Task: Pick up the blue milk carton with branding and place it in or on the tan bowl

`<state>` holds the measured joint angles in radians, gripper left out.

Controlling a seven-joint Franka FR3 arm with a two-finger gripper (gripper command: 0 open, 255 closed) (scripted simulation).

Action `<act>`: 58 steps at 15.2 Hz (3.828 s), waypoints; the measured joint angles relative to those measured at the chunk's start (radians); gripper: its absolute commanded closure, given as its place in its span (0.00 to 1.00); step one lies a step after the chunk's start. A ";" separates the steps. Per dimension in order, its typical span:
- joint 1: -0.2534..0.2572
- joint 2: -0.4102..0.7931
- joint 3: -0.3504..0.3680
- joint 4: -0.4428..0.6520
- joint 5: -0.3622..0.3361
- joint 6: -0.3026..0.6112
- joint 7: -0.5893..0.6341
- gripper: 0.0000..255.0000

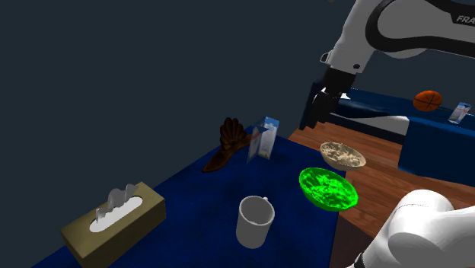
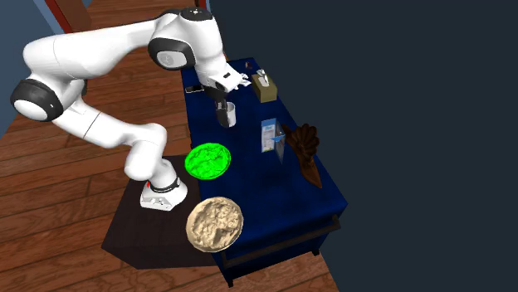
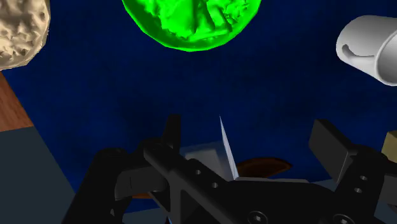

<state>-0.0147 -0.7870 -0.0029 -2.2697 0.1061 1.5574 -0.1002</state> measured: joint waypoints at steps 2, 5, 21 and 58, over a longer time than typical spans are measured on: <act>-0.010 0.014 0.017 0.003 0.007 0.010 0.034 0.00; -0.067 0.100 0.095 0.042 0.034 0.054 0.238 0.00; -0.300 0.548 0.339 0.278 -0.006 0.206 1.188 0.00; -0.306 0.568 0.335 0.458 -0.015 0.045 1.198 1.00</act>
<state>-0.3203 -0.2192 0.3317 -1.8122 0.0909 1.6019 1.0976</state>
